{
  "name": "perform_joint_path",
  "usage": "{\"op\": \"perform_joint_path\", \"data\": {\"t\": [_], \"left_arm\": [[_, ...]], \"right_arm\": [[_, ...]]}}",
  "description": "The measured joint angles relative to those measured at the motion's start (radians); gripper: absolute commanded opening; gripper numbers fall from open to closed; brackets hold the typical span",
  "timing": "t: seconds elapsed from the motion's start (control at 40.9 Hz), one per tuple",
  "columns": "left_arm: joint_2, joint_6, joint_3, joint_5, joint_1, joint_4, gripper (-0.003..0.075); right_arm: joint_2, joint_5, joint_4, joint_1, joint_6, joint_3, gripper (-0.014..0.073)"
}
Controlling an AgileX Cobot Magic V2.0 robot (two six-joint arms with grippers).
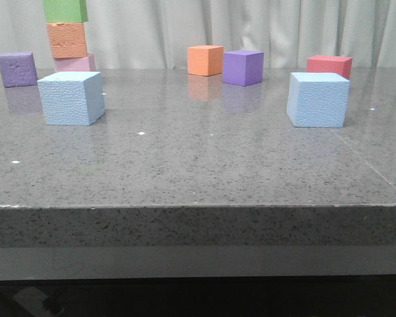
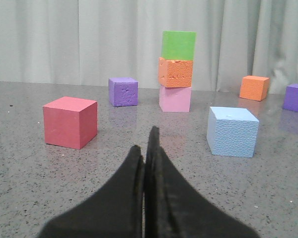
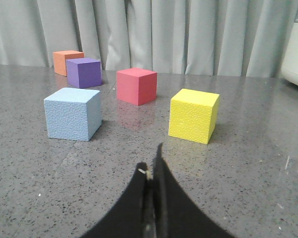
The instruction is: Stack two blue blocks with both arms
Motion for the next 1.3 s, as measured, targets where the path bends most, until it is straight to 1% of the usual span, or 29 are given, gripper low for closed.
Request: {"op": "perform_joint_path", "data": {"t": [0.904, 1.173, 1.295], "left_arm": [[0.000, 0.000, 0.000, 0.000, 0.000, 0.000, -0.0020], [0.000, 0.000, 0.000, -0.019, 0.000, 0.000, -0.0020], [0.000, 0.000, -0.031, -0.002, 0.000, 0.000, -0.0020]], "right_arm": [[0.000, 0.000, 0.000, 0.000, 0.000, 0.000, -0.0119], [0.000, -0.045, 0.000, 0.000, 0.000, 0.000, -0.0119], [0.000, -0.023, 0.000, 0.000, 0.000, -0.024, -0.0119]]}}
